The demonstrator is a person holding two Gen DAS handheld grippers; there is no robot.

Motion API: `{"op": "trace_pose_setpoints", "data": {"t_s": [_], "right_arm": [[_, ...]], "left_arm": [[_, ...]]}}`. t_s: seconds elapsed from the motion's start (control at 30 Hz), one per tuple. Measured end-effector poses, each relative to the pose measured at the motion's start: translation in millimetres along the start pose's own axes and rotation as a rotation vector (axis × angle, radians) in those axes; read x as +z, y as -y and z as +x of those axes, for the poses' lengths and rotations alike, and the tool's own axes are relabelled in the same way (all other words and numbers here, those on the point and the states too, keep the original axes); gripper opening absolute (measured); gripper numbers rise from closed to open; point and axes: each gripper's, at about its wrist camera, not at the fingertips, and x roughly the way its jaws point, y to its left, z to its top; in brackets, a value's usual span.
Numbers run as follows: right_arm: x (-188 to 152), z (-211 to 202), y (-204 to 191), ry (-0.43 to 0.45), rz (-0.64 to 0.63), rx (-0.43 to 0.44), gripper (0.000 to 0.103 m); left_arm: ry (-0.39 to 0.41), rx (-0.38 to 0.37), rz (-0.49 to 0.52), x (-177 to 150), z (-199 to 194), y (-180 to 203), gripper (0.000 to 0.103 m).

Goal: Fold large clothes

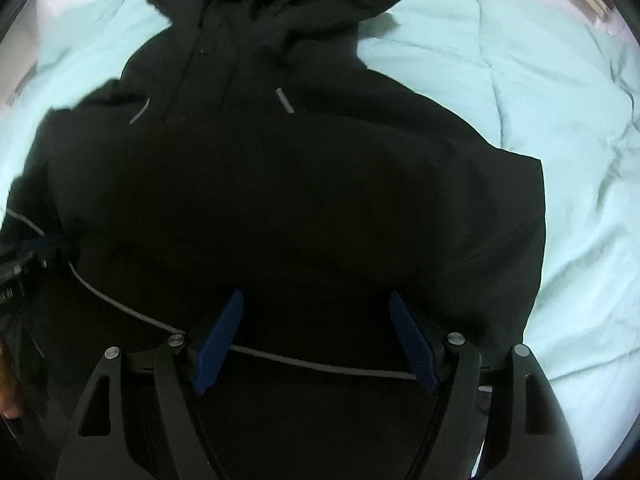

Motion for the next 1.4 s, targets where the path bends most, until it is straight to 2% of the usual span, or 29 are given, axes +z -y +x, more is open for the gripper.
{"op": "trace_pose_setpoints", "data": {"t_s": [0.07, 0.13, 0.27, 0.4, 0.53, 0.57, 0.73, 0.93, 1.07, 1.17, 1.27, 1.4], "right_arm": [[-0.9, 3.6, -1.0, -0.001, -0.003, -0.003, 0.077], [-0.6, 8.4, -0.5, -0.001, 0.000, 0.000, 0.079], [0.5, -2.7, 5.9, -0.037, 0.037, 0.015, 0.079], [-18.5, -57.9, 10.8, 0.012, 0.102, 0.113, 0.079], [-47.2, -104.8, 6.5, 0.055, 0.151, 0.111, 0.079], [-49.8, -116.6, -10.4, 0.067, 0.160, 0.107, 0.079], [-71.5, -168.1, -12.1, 0.152, 0.224, 0.088, 0.079], [-69.7, -200.0, -25.5, 0.226, 0.351, 0.090, 0.079], [-50.2, -209.5, -24.2, 0.255, 0.366, 0.083, 0.079], [-19.3, -203.5, -10.6, 0.289, 0.369, 0.063, 0.079], [17.2, -178.6, 11.5, 0.309, 0.405, 0.082, 0.079], [81.1, -117.9, 44.8, 0.314, 0.438, 0.136, 0.079]], "left_arm": [[-0.017, -0.048, -0.077, 6.0, 4.9, -11.9, 0.026], [-0.027, -0.066, -0.109, 8.1, 5.8, -16.8, 0.023], [-0.008, -0.073, -0.095, -2.7, -23.1, -8.0, 0.023], [0.059, -0.107, -0.051, -24.9, -83.8, 4.5, 0.023], [0.125, -0.134, -0.008, -37.3, -137.5, 12.0, 0.023], [0.137, -0.140, 0.008, -37.0, -149.3, 9.4, 0.023], [0.172, -0.166, 0.116, -24.6, -195.4, 4.0, 0.023], [0.185, -0.207, 0.196, 9.9, -210.1, 0.0, 0.023], [0.203, -0.256, 0.172, 42.2, -207.4, -3.2, 0.024], [0.224, -0.239, 0.160, 70.3, -196.4, -6.6, 0.024], [0.237, -0.186, 0.142, 105.9, -173.7, -13.3, 0.028], [0.238, -0.159, 0.114, 156.5, -124.9, -26.6, 0.036]]}}
